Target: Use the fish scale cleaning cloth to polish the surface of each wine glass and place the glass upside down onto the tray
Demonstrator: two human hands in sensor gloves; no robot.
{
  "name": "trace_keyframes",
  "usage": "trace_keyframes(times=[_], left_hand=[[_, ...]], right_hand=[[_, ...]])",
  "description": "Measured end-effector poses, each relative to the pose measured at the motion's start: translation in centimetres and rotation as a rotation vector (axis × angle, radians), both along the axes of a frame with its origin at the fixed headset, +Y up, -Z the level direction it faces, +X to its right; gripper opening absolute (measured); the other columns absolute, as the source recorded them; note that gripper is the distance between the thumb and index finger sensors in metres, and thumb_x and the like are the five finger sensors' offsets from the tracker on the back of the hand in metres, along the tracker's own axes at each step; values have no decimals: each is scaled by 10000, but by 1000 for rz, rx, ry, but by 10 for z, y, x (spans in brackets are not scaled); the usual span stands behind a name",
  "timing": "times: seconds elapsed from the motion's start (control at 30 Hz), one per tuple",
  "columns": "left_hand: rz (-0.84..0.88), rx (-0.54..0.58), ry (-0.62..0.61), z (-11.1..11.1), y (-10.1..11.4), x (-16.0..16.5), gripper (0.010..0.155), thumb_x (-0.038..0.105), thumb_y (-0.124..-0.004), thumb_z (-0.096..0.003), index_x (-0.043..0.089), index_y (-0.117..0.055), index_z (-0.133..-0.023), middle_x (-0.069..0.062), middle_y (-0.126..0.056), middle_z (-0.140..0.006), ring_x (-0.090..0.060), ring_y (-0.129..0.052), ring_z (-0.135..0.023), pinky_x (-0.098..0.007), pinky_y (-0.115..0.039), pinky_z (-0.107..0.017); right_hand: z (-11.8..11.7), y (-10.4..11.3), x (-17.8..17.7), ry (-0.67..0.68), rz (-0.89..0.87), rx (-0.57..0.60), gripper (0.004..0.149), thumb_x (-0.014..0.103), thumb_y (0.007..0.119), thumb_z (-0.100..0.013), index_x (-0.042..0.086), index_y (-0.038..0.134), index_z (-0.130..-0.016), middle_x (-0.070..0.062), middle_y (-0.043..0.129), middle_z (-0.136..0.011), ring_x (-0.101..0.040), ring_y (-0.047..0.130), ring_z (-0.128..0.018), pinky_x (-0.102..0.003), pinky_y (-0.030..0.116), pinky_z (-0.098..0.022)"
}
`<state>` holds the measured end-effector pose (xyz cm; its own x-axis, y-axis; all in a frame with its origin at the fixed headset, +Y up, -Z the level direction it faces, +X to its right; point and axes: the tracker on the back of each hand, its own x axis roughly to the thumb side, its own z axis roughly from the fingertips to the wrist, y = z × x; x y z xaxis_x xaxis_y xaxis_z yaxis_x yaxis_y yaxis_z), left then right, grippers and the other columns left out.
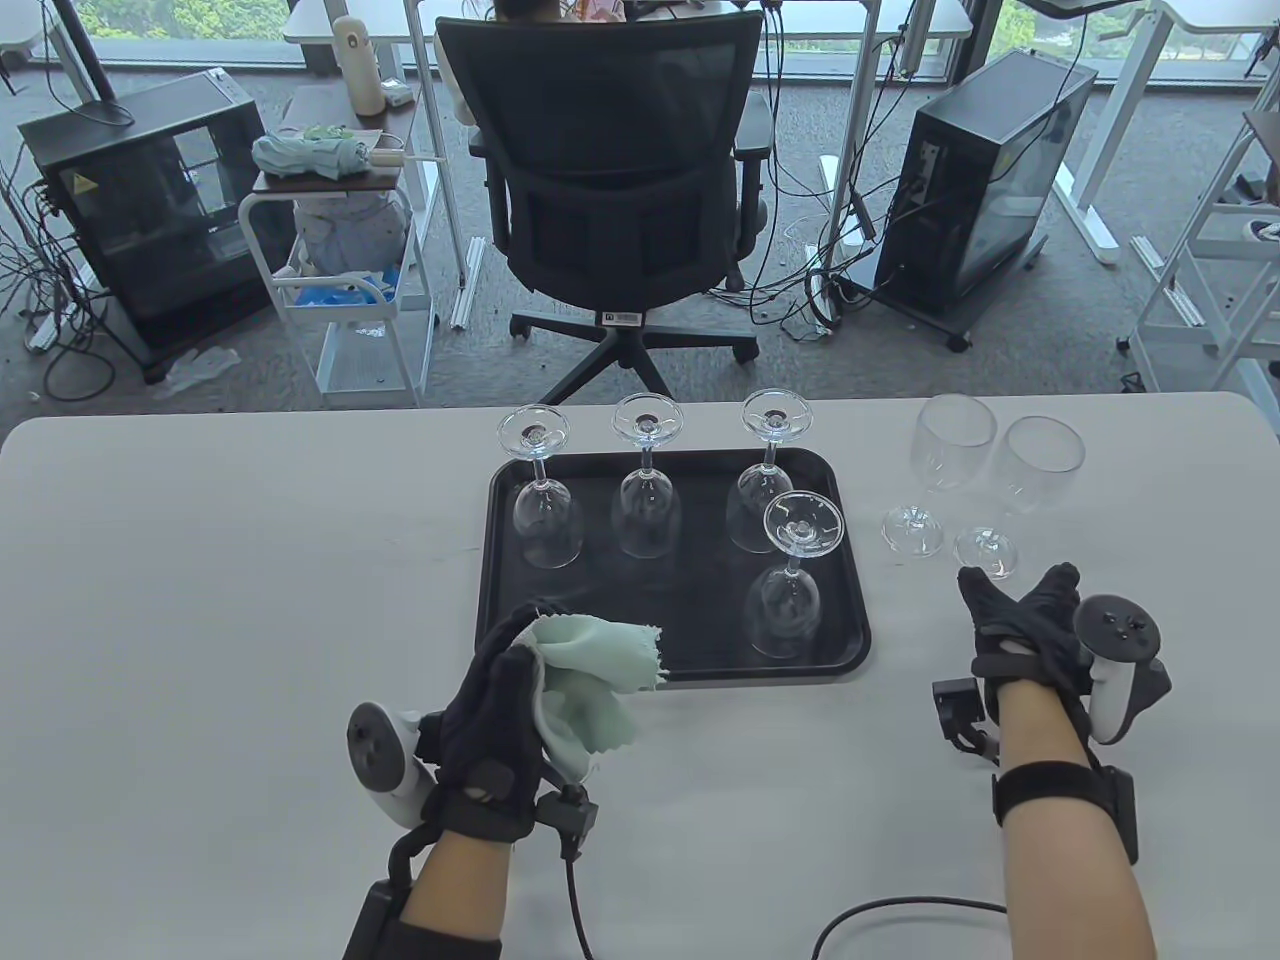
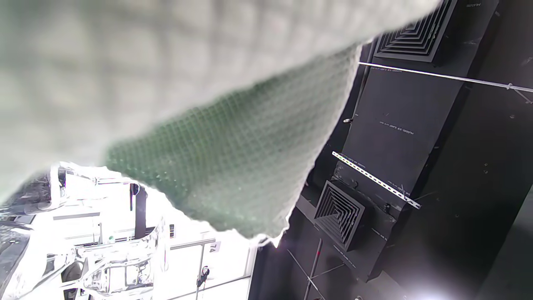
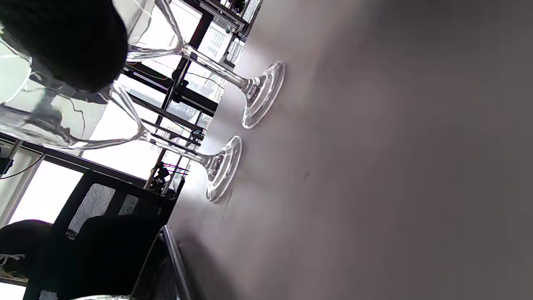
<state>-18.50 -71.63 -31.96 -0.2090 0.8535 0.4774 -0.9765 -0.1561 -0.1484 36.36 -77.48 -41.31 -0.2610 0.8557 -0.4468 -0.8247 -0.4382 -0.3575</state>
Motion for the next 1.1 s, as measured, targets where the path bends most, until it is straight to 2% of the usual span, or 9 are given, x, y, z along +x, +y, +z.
trace_keyframes(times=[0.07, 0.37, 0.5, 0.63, 0.73, 0.83, 0.9, 1.0, 1.1], left_hand=[[-3, 2, 1, 0, 0, -1, 531, 542, -620, -601, 245, -658, -1039, -60, -648, -1122, -390, -690, -993, -632, -736, -628], [-8, 18, 7, 3, 7, -5, 530, 538, -620, -601, 241, -661, -1038, -55, -647, -1126, -389, -677, -1002, -640, -719, -645], [-13, 27, 5, 4, 8, -5, 529, 539, -620, -601, 242, -663, -1037, -56, -652, -1124, -391, -677, -1002, -641, -717, -647], [-21, 30, 7, 5, 9, -4, 530, 540, -621, -600, 241, -667, -1035, -54, -655, -1123, -389, -681, -1001, -640, -719, -646], [-17, 20, 1, 4, 7, -2, 531, 538, -624, -599, 238, -669, -1034, -58, -658, -1121, -390, -683, -999, -640, -720, -644], [-15, 11, 3, 2, 5, -2, 529, 538, -623, -600, 239, -672, -1033, -58, -660, -1120, -391, -684, -998, -641, -722, -642], [-5, 6, 4, 2, 4, -3, 530, 538, -622, -600, 237, -668, -1035, -57, -659, -1121, -391, -684, -998, -641, -721, -642], [6, 1, 12, 2, 2, -4, 531, 539, -621, -600, 240, -666, -1035, -57, -656, -1122, -390, -679, -1001, -642, -717, -646], [12, -4, 20, 2, 2, -3, 529, 539, -621, -600, 241, -667, -1035, -56, -656, -1122, -389, -673, -1004, -646, -708, -650]], right_hand=[[-13, -3, 6, -1, -39, -2, 1052, 651, 860, -447, 254, 103, -1060, -161, 112, -1130, -447, 9, -956, -656, 207, -671], [-60, -4, 23, -58, -78, -18, 974, 615, 883, -454, 319, 212, -1094, -174, 101, -1129, -454, -25, -933, -643, 152, -646], [-76, -7, 22, -109, -108, -57, 869, 613, 877, -465, 343, 352, -1102, -184, 97, -1128, -460, -50, -915, -626, 81, -605], [-85, -9, 21, -162, -86, -73, 633, 556, 868, -487, 358, 594, -1022, -183, 155, -1134, -459, -32, -917, -620, 61, -581], [-80, -10, 23, -250, -51, -40, 461, 473, 878, -483, 363, 723, -902, -190, 279, -1130, -462, 49, -937, -617, 107, -596], [-65, -9, 30, -288, -36, 47, 409, 408, 889, -470, 353, 789, -862, -181, 424, -1112, -470, 161, -963, -630, 161, -614], [-50, -3, 37, -247, -19, 82, 404, 409, 871, -476, 358, 790, -869, -161, 531, -1093, -474, 227, -977, -670, 218, -614], [-25, 15, 44, -164, 29, 229, 400, 370, 841, -487, 341, 766, -879, -135, 741, -1004, -435, 368, -1002, -698, 256, -626], [0, 41, 41, 35, 334, 366, 414, 376, 824, -493, 354, 736, -897, -94, 806, -965, -409, 462, -1010, -714, 315, -647]])
